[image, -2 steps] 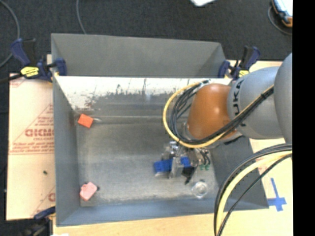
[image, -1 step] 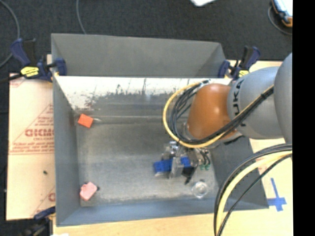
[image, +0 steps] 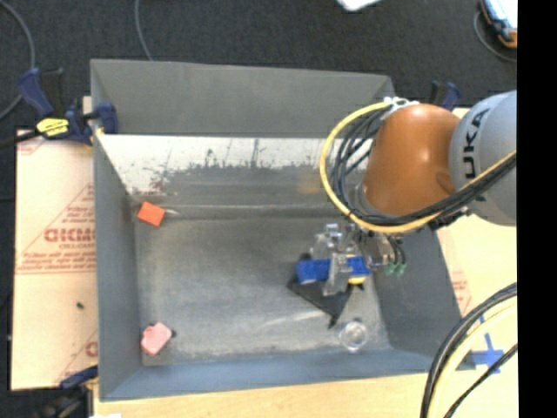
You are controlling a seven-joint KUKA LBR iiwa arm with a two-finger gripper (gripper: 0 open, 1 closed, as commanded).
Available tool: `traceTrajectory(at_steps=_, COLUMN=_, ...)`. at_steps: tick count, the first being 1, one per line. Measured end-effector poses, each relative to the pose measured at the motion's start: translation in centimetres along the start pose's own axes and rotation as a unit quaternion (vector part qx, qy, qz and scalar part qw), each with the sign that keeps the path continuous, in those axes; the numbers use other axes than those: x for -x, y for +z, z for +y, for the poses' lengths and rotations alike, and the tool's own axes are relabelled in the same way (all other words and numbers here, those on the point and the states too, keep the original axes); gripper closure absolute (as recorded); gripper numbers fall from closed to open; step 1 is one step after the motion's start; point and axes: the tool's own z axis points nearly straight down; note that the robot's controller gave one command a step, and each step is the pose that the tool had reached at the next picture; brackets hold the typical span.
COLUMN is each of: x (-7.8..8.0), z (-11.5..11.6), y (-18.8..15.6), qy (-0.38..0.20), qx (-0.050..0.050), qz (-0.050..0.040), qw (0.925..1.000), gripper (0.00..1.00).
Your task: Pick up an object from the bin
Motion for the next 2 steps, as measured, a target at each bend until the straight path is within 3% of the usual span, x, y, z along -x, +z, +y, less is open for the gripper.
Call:
traceTrajectory(at_steps=1, x=1.5, z=-0.8, y=3.5, qy=-0.017, qx=-0.001, qz=-0.0051, qw=0.9998, gripper=1.0)
traceTrajectory(at_steps=2, x=0.5, z=-0.2, y=-4.1, qy=-0.026, qx=0.0, qz=-0.0001, qw=0.9997, gripper=1.0)
